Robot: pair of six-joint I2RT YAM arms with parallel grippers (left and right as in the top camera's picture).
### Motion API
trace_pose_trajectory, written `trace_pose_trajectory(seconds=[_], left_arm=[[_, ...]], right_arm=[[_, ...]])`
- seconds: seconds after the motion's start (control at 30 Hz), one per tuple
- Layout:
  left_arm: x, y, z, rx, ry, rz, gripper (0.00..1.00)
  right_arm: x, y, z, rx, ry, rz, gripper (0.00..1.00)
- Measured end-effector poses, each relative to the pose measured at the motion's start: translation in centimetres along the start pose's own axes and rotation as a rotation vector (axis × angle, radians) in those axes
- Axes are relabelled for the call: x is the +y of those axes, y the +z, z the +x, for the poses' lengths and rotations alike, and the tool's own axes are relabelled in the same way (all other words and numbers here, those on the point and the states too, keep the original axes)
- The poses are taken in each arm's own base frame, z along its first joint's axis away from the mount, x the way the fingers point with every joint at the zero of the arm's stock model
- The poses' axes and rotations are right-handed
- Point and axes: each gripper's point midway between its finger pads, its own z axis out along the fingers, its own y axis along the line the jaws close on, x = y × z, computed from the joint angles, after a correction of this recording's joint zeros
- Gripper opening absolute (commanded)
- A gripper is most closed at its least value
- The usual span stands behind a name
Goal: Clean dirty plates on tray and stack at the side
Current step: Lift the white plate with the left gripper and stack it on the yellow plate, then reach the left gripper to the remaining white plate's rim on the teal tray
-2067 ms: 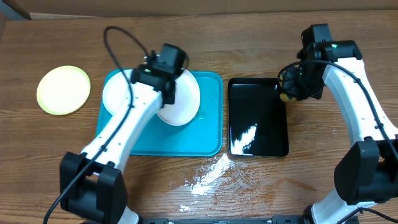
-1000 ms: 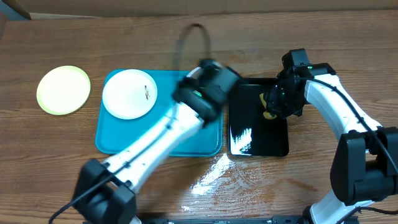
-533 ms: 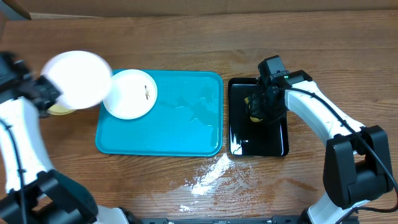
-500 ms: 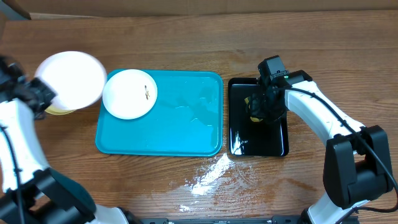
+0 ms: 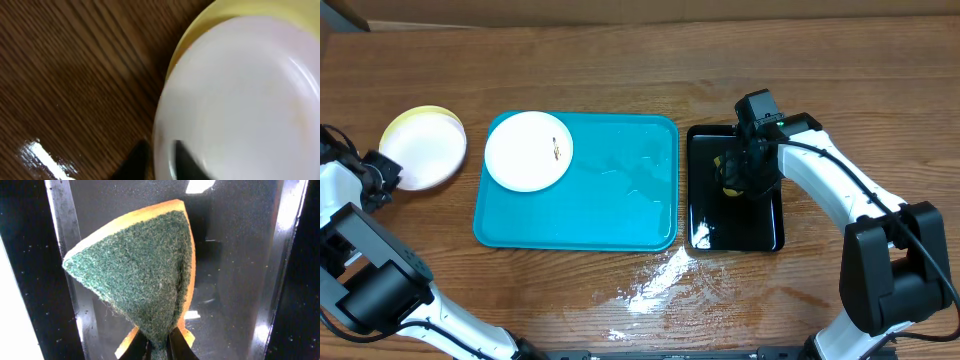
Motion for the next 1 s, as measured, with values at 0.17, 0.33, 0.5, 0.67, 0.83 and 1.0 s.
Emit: trace_pose_trajectory(seconds=[0.17,0.33,0.5,0.67,0.83,1.0], left_arm=[[-2.2,-1.4,-1.0,0.018,0.003,0.099,0.65],[-6.0,-5.9,-2.1,0.081,0.004,0.249,0.7],[-9.4,-9.0,2.9,0.31,0.008,0.349,0.76],[-13.1,-10.2,8.7,0.478,0.129,0.361,0.79],[-14.8,-10.3,12.3,0.535,0.253,0.27,0.79],[-15.1,-10.2,13.9,0.544,0.33,0.189,0.78]], right_arm=[[0.1,0.0,-0.4,-0.017,-0.002,-0.006,0.25],[0.3,0.0,-0.9,-0.035,-0.004,-0.013,0.5],[0.4,0.0,-1.0,-0.042,-0.009,-0.014,0.61],[0.2,0.5,-2.6,-0.103,-0.016,0.006,0.61],[0.0,3.0,-3.6,-0.129,-0.053,0.014,0.1],[-0.1,4.1,-3.6,-0.126,-0.061,0.015,0.2]])
